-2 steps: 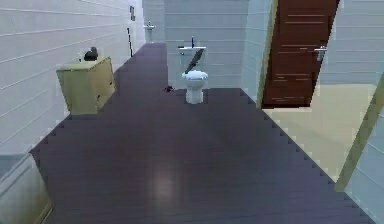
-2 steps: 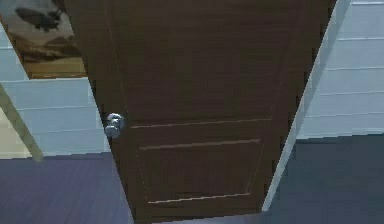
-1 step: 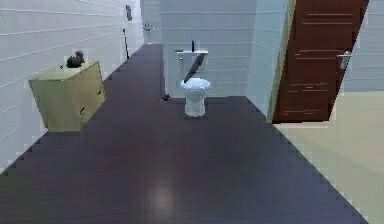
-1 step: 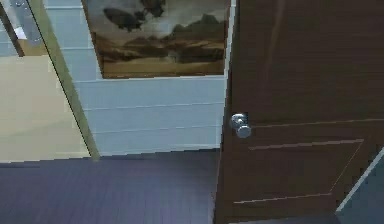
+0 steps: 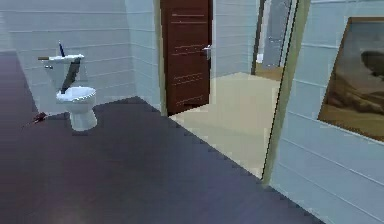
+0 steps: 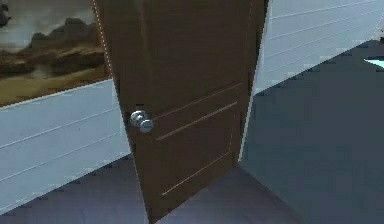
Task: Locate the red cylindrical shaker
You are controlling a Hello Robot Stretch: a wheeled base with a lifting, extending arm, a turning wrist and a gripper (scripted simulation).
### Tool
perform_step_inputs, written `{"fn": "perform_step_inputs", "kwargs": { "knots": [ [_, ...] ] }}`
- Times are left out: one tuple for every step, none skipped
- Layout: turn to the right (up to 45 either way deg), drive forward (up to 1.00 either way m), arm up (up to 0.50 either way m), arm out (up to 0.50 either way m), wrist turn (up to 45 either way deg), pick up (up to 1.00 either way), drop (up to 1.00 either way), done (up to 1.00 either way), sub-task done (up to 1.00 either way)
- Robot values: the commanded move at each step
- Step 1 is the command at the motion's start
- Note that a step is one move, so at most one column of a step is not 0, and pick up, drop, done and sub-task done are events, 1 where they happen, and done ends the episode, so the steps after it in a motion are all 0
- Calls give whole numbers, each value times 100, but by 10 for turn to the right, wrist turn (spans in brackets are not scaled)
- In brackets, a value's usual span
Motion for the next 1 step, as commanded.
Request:
{"fn": "perform_step_inputs", "kwargs": {
  "knots": [
    [30,0,0,0,0,0,0,0,0]
  ]
}}
